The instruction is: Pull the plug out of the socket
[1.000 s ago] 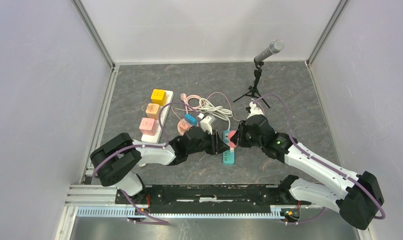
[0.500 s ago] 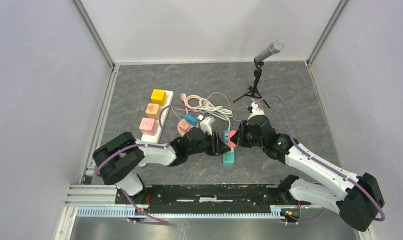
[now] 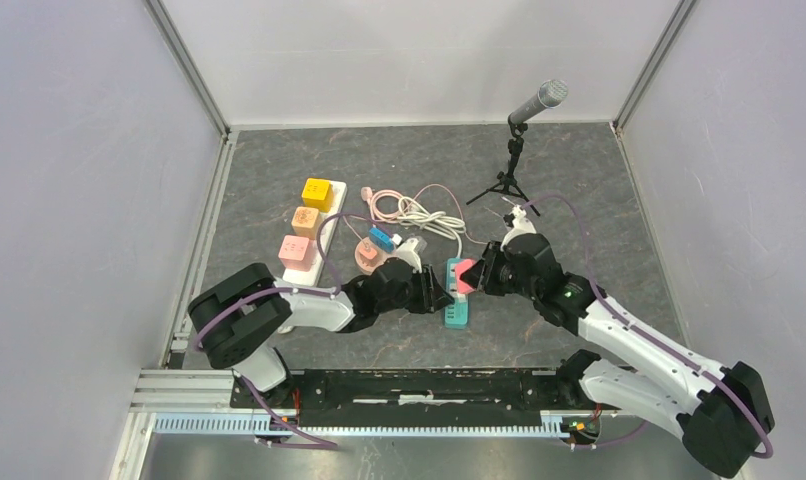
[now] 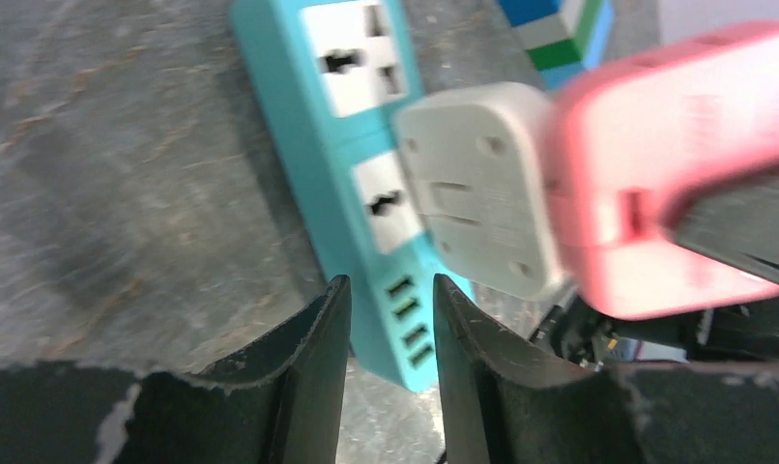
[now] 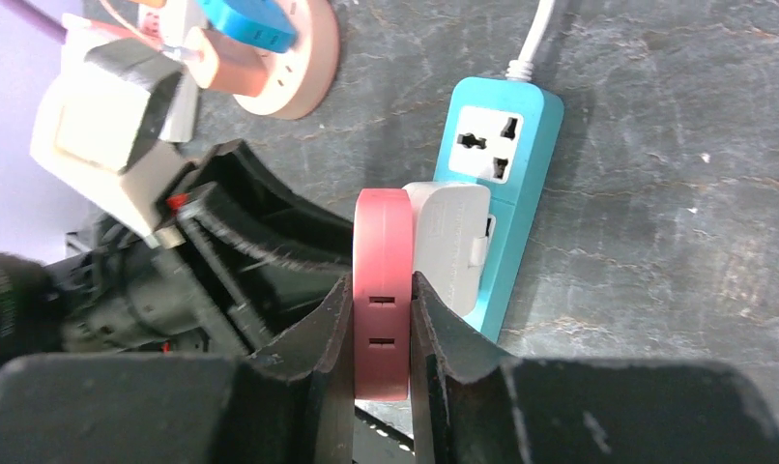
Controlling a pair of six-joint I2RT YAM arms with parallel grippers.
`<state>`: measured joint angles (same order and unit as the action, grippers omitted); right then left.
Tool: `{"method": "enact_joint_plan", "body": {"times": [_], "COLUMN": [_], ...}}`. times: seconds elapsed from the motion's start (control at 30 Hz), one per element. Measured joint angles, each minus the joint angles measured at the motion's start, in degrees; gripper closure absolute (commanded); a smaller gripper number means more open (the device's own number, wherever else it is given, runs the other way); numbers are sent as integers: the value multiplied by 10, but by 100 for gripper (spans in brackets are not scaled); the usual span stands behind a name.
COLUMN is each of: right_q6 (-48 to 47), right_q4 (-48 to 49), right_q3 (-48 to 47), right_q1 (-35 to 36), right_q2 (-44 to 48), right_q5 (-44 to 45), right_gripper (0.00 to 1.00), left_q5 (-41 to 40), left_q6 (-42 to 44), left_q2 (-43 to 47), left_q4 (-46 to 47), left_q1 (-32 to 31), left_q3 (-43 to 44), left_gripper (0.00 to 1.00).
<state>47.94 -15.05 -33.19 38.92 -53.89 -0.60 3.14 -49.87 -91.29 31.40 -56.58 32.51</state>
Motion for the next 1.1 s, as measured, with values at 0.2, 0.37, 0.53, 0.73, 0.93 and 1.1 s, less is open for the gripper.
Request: {"method": "enact_joint_plan", "body": {"times": [0.2, 0.37, 0.53, 0.73, 0.93, 1.1], "right_q6": [5, 7, 8, 8, 11, 13], "right_q4": [12, 13, 15, 17, 22, 23], "right_q3": [1, 1, 3, 9, 14, 19], "right_q1": [-7, -13, -15, -15, -16, -21], "right_q2": [16, 14, -1, -6, 0, 24], "right_q5": [-20, -17, -13, -2, -2, -2], "right_gripper": [100, 100, 100, 100, 100, 100], "left_q5": [-26, -31, -31, -31, -31, -44], "left_q6": [0, 0, 1, 5, 15, 24], "left_q2": [-8, -8, 7, 39, 57, 90], "left_q4": [-35, -50, -58, -57, -57, -70], "left_q1": [6, 6, 6, 6, 6, 10], "left_q3": [2, 3, 3, 3, 3, 3], "left_gripper": [57, 55, 52, 49, 48, 46]}}
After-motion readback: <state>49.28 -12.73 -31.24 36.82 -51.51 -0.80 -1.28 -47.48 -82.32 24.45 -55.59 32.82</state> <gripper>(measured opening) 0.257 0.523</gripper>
